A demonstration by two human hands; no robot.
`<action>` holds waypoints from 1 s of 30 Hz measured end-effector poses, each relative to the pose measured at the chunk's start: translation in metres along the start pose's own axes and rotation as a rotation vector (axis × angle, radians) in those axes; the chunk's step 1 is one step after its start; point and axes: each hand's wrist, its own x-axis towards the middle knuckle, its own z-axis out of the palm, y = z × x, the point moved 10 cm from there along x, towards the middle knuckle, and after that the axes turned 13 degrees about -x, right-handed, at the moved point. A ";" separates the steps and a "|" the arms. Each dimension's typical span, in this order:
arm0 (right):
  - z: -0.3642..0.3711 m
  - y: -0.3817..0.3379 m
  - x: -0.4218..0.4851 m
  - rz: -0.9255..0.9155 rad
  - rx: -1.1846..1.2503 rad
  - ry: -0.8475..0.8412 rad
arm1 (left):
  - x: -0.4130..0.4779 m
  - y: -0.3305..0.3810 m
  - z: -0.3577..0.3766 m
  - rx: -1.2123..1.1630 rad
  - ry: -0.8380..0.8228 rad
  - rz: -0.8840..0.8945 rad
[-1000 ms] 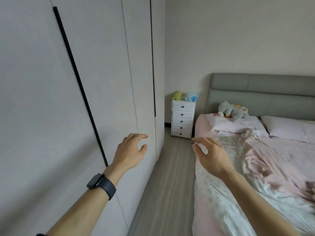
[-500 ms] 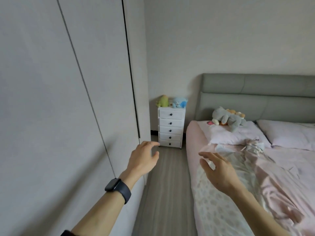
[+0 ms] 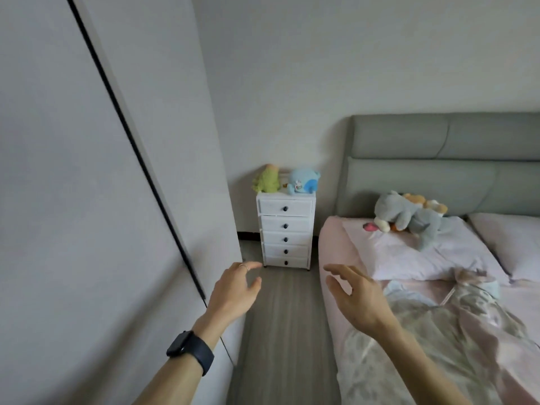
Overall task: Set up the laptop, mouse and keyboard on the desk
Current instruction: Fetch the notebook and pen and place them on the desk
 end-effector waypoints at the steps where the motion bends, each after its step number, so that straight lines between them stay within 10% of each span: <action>1: 0.003 0.007 0.028 -0.005 -0.006 -0.013 | 0.025 -0.003 0.005 -0.012 0.003 -0.023; 20: 0.123 0.098 0.387 0.154 -0.012 -0.173 | 0.382 -0.102 0.126 -0.453 -0.238 -0.442; 30: 0.239 0.176 0.511 0.344 0.004 -0.612 | 0.526 -0.163 0.183 -0.706 -0.187 -0.876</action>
